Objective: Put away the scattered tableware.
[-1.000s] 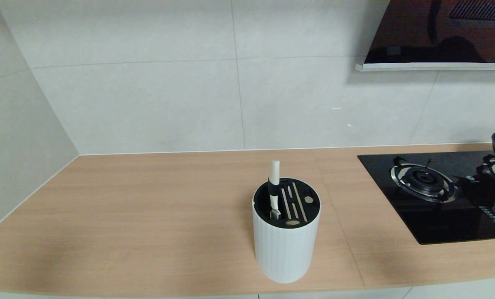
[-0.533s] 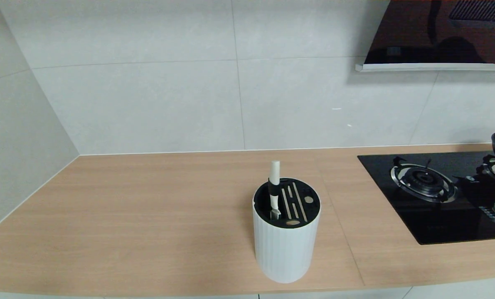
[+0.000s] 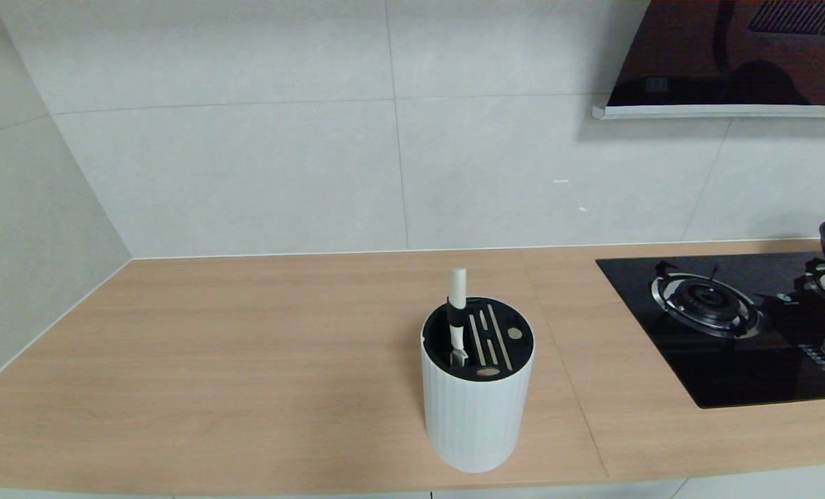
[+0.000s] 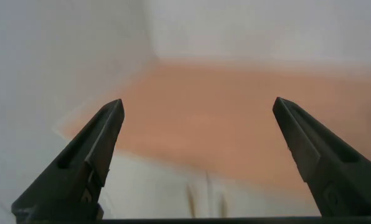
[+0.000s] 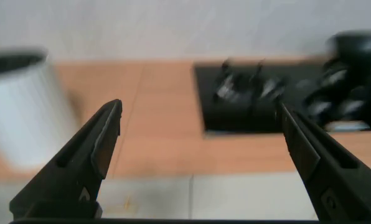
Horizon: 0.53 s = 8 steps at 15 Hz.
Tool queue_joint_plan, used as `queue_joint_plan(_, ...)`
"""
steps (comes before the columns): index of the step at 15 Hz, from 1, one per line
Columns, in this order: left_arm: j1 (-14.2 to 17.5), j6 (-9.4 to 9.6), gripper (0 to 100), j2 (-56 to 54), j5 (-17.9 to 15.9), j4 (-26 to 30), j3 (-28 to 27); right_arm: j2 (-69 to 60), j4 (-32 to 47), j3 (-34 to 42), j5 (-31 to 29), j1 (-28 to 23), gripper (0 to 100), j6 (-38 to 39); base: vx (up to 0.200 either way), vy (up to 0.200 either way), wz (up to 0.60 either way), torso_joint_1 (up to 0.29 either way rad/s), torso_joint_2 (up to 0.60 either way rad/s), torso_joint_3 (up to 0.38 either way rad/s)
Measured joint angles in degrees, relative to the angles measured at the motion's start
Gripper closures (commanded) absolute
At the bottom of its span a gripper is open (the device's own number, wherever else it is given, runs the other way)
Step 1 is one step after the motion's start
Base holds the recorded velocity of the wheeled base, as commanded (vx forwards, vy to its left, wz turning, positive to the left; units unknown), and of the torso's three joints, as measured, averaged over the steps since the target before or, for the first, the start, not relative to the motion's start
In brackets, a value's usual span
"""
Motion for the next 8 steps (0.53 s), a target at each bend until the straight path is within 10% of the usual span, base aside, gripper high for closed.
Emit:
queue_joint_plan(4,0.0,-5.22,0,0.0,-11.63,1.74,0.41,-0.07,0.1,0.6,0.85,0.02,0,0.06,0.0,0.0,0.0,0.0,0.0,0.0)
queue_joint_plan(8,-0.26,1.85,0,0.38,-19.05,3.74,0.44,-0.07,0.18,0.71,0.17,0.0,0,0.09,0.0,0.0,0.0,0.0,0.0,0.0)
